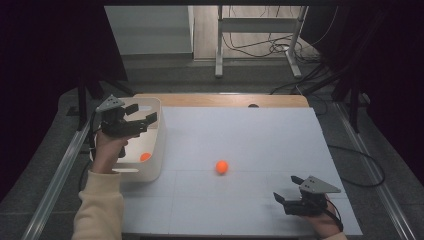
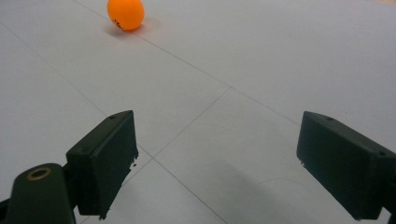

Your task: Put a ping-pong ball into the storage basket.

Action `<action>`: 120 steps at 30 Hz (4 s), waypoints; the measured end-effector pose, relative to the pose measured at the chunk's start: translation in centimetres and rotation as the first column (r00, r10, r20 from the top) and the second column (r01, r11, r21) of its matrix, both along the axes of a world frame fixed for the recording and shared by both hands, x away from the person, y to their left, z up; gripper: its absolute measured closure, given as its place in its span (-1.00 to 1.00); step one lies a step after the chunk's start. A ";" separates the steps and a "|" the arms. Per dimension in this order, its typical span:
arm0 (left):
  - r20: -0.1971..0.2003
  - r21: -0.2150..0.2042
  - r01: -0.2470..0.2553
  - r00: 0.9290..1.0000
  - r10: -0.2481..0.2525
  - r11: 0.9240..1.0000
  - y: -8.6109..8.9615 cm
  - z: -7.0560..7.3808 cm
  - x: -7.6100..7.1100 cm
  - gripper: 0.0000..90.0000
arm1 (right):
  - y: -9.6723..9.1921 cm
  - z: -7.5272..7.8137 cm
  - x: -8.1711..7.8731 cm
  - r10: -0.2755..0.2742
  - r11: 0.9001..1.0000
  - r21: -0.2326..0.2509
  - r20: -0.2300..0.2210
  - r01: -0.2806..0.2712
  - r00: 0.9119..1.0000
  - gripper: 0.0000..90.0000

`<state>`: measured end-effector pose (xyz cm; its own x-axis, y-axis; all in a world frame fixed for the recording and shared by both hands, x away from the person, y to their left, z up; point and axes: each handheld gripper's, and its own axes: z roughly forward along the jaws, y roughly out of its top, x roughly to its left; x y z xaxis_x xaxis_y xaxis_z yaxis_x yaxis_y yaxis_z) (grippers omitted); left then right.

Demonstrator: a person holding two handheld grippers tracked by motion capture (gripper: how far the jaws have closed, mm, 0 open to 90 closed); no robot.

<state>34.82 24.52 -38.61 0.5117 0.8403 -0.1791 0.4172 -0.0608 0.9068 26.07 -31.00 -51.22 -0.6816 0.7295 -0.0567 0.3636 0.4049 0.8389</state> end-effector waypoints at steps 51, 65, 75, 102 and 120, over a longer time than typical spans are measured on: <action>-0.016 0.057 0.286 0.958 -0.286 0.956 -8.8 -0.2 -1.5 -0.64 | 0.1 0.1 0.0 0.007 1.000 0.003 0.007 -0.007 1.000 -0.72; -0.050 0.099 0.325 0.946 -0.321 0.941 -10.9 -1.2 -1.6 -0.64 | 0.2 0.2 0.1 0.010 1.000 0.004 0.011 -0.010 1.000 -0.72; -0.074 0.118 0.350 0.936 -0.343 0.929 -12.0 -1.9 -1.7 -0.64 | 0.2 0.2 0.2 0.006 1.000 0.005 0.012 -0.006 1.000 -0.72; -0.130 0.169 0.396 0.917 -0.378 0.903 -14.4 -3.6 -1.5 -0.64 | 0.2 0.1 0.1 0.009 1.000 -0.005 0.010 -0.009 1.000 -0.72; -0.174 0.197 0.429 0.900 -0.399 0.882 -15.9 -5.0 -1.3 -0.65 | 0.2 0.1 0.2 0.010 1.000 -0.007 0.009 -0.010 1.000 -0.71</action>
<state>33.51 8.65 -43.58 0.8075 0.5820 -0.0961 0.4175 -0.4487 0.7902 26.23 -30.78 -51.16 -0.6885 0.7221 -0.0680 0.3518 0.4145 0.8393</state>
